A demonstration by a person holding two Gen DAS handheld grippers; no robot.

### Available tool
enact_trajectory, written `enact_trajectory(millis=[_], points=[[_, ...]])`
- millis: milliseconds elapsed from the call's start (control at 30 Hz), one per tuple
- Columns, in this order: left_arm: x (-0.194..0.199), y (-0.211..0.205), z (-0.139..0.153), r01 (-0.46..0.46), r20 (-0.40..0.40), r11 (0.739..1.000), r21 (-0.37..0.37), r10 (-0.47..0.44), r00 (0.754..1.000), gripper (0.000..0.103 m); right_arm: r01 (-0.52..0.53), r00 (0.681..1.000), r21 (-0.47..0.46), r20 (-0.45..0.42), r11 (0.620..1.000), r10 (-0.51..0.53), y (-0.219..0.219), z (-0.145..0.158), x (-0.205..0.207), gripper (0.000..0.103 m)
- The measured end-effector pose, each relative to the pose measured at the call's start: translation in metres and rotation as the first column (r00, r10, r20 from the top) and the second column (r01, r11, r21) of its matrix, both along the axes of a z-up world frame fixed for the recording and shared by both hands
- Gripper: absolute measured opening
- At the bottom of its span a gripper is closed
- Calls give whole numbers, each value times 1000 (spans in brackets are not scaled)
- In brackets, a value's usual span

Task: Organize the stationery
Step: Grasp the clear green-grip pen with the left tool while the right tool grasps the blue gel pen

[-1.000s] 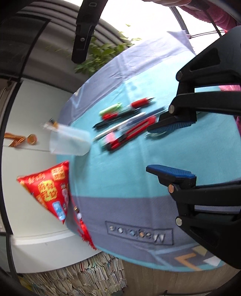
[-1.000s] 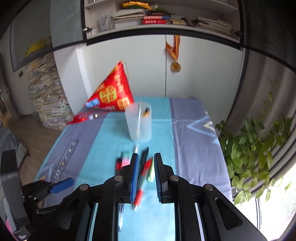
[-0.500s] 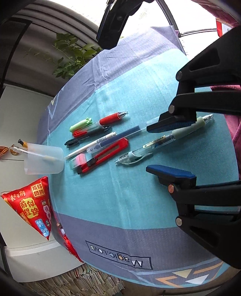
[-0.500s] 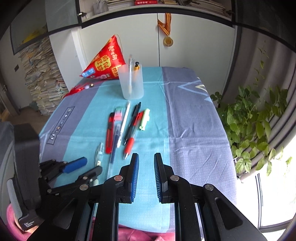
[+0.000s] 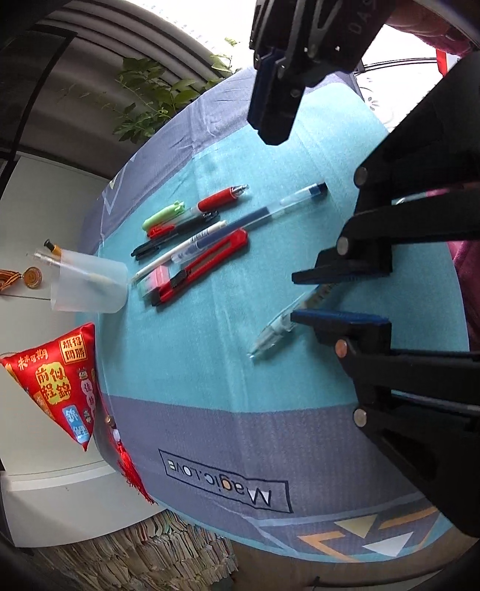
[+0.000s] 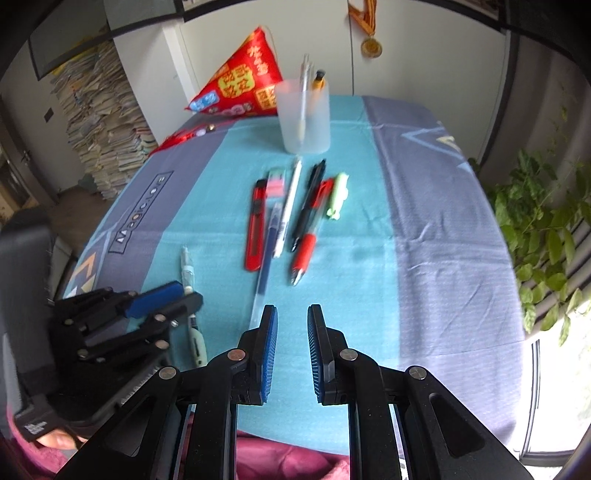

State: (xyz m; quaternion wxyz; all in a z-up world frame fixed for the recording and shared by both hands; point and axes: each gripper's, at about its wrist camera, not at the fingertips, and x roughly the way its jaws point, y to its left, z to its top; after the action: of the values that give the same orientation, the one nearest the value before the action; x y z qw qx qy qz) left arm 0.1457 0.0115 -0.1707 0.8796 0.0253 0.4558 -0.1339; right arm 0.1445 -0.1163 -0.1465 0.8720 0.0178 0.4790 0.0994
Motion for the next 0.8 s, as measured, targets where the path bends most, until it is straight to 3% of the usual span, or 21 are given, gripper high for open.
enact_trajectory(millis=[167,367,500,600,700,733,800], points=[[4,18,0,-32,-34,998,-58,30,999,10,-32,998,27,-59,999,33,14,-15,10,16],[3,13,0,-30,-27,999,-40,29,999,11,-47,993,18,-104,999,48,24,-27,19,16],[6,8,-7,-23,-63,999,-47,20,998,26,-43,991,2,-126,999,43,26,-36,24,16],[5,2,-7,-15,-47,1000,-20,15,999,25,-48,993,-3,-107,999,47,29,-35,24,26],[4,0,-7,-5,-31,1000,-12,5,1000,23,-54,995,-25,-86,998,51,32,-37,23,27],[4,1,-7,-3,-30,1000,-19,2,1000,21,-61,995,-41,-79,997,58,34,-37,21,26],[4,2,-7,3,-35,999,-47,-5,999,16,-62,996,-63,-75,996,57,34,-36,19,9]])
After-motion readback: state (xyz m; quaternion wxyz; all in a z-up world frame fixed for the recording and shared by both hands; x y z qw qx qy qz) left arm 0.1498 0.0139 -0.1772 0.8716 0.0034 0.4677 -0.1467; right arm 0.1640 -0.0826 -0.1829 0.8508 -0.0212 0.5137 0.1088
